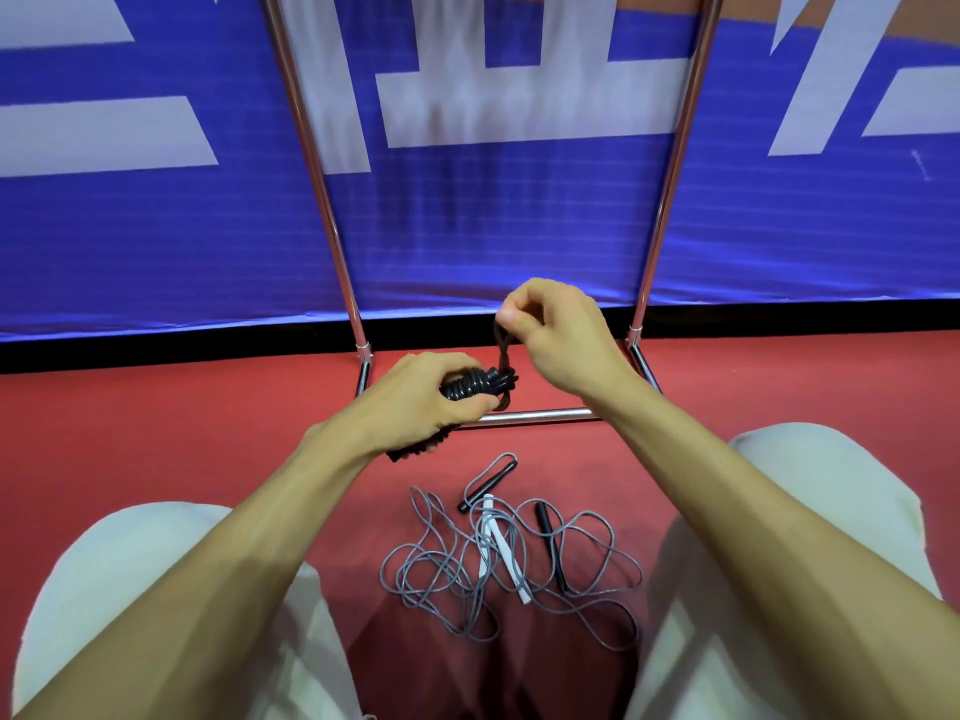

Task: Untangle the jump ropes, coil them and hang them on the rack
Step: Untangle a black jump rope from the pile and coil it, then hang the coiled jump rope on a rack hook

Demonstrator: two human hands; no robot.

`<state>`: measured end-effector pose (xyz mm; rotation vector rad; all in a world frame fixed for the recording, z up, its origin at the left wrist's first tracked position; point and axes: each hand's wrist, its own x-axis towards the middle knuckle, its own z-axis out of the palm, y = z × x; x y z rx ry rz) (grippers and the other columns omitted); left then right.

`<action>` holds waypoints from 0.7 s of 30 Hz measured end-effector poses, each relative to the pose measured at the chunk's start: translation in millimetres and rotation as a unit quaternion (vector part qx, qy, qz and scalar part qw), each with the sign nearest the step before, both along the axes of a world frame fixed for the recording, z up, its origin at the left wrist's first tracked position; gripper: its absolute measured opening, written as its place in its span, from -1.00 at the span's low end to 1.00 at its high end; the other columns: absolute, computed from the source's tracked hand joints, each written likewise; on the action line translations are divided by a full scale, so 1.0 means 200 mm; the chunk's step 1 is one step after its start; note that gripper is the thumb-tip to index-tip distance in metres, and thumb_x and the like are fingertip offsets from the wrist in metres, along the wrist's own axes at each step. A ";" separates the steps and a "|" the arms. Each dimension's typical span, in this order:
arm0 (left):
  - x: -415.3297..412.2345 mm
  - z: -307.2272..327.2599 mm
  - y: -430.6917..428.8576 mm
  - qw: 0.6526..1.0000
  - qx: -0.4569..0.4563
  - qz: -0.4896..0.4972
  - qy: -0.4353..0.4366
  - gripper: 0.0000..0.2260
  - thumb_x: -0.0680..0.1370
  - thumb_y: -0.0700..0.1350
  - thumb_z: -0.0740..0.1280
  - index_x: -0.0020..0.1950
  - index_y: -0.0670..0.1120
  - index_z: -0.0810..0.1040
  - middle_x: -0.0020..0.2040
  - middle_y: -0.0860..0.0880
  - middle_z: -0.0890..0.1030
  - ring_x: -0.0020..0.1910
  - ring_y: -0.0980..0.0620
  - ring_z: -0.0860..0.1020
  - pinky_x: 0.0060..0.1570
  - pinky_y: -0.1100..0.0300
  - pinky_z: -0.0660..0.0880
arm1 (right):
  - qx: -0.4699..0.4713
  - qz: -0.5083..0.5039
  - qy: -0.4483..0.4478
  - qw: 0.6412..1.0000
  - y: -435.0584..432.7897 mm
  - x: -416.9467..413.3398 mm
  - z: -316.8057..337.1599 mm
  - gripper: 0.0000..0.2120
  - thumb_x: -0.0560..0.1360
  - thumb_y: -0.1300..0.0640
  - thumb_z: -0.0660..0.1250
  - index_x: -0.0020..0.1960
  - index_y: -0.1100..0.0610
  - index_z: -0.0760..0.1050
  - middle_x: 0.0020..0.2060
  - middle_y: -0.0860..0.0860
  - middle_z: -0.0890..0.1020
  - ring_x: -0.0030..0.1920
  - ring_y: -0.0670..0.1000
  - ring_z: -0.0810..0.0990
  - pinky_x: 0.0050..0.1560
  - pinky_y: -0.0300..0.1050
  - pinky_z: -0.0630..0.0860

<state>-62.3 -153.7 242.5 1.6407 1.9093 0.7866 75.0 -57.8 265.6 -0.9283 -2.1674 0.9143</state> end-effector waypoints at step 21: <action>0.12 0.52 0.10 0.954 0.212 0.081 -0.196 -0.87 0.57 -0.05 0.35 -0.08 -0.03 0.68 -0.17 0.11 0.71 -0.15 0.16 0.64 -0.01 0.27 0.53 | -0.123 0.083 0.265 0.953 0.09 0.11 0.53 -0.84 0.49 0.24 0.39 -0.25 0.24 0.51 -0.46 0.05 0.59 -0.51 -0.06 0.53 -0.44 -0.25 0.49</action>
